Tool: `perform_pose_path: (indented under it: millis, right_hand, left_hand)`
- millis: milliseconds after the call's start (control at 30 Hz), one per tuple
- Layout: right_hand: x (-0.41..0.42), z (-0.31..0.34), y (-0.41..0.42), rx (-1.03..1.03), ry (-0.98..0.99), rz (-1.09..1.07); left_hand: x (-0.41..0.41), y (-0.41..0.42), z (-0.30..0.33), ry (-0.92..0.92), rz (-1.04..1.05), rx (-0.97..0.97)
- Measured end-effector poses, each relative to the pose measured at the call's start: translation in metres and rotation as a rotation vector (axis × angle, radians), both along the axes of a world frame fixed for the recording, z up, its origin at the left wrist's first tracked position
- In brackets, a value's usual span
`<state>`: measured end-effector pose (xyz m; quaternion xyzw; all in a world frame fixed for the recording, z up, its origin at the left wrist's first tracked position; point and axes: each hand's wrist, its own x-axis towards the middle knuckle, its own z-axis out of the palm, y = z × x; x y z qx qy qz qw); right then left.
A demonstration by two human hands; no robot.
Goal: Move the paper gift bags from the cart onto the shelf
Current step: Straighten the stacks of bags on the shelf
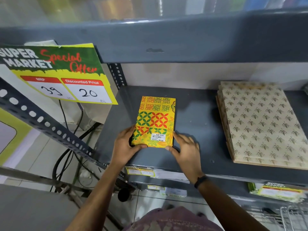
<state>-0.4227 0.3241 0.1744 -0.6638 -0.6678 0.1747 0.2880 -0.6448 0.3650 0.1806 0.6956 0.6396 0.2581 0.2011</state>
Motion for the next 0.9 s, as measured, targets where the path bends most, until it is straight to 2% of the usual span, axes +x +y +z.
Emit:
perform_pose_path:
  millis: [167, 300, 400, 500, 600, 733, 900]
  right_hand:
    - [0.004, 0.006, -0.005, -0.001, 0.080, -0.014]
    - [0.028, 0.021, -0.017, 0.055, 0.189, -0.066]
    - [0.072, 0.037, -0.032, 0.175, 0.134, -0.167]
    - [0.128, 0.049, -0.052, 0.212, 0.116, -0.271]
    - [0.195, 0.050, -0.080, 0.226, 0.106, -0.410]
    - [0.279, 0.040, -0.107, 0.092, 0.084, -0.491]
    - [0.328, 0.016, -0.111, -0.081, 0.095, -0.319]
  left_hand:
    - [0.006, -0.004, 0.004, -0.004, -0.001, 0.023]
    - [0.033, -0.016, 0.011, -0.011, 0.032, 0.163]
    - [0.083, -0.026, 0.021, -0.009, -0.083, 0.239]
    - [0.140, -0.036, 0.028, -0.011, -0.278, 0.257]
    - [0.193, -0.050, 0.028, -0.058, -0.414, 0.148]
    - [0.246, -0.067, 0.016, -0.107, -0.459, 0.028]
    - [0.282, -0.080, -0.004, -0.185, -0.387, -0.010]
